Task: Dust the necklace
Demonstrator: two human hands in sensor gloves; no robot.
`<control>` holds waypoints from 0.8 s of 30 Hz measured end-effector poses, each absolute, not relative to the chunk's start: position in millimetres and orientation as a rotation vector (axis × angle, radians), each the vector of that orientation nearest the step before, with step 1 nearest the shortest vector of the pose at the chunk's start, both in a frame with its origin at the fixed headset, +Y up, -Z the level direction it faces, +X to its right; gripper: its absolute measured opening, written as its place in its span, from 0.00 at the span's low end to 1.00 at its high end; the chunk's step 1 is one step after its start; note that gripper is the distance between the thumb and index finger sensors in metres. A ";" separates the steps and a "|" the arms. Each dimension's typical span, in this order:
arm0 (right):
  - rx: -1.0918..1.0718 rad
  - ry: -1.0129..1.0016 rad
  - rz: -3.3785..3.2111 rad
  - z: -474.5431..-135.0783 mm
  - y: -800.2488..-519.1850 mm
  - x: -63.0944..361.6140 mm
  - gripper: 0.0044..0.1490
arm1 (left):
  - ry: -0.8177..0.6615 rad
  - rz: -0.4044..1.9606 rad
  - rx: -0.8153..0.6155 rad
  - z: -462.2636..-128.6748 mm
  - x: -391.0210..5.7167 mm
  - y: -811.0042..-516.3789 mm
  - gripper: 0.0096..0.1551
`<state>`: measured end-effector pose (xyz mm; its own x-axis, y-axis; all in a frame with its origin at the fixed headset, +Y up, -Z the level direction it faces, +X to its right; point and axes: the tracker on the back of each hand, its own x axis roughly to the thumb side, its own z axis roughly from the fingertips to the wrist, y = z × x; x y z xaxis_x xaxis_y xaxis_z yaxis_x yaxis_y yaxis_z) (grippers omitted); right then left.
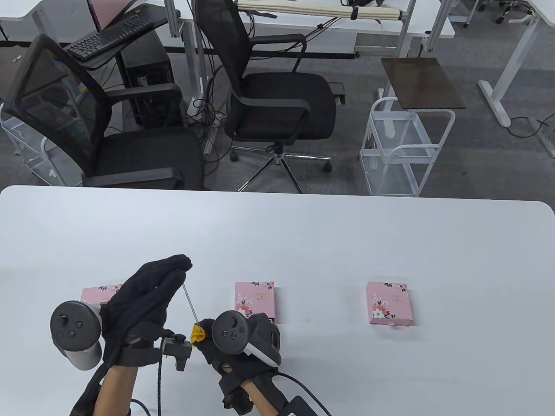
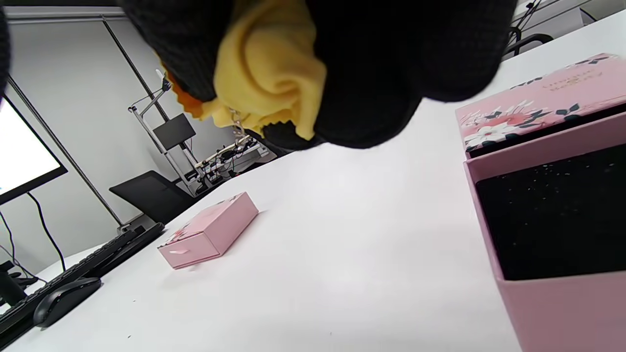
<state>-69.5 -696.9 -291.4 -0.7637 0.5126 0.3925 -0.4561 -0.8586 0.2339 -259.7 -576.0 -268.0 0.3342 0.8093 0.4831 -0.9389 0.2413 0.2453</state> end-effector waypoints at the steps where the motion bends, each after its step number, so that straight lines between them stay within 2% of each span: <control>1: 0.626 0.158 2.564 -290.7 -697.2 -70.4 0.24 | -0.279 1.219 0.543 -267.9 -259.8 -575.9 0.18; 24: 0.717 0.355 2.670 -282.2 -720.0 -87.2 0.24 | -0.238 1.259 0.569 -265.8 -276.2 -573.3 0.18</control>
<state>-87.2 -720.0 -282.2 -0.8095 0.3961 0.4333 -0.2692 -0.9063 0.3257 -276.2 -573.3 -265.8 0.3049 0.8278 0.4709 -0.9427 0.1920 0.2729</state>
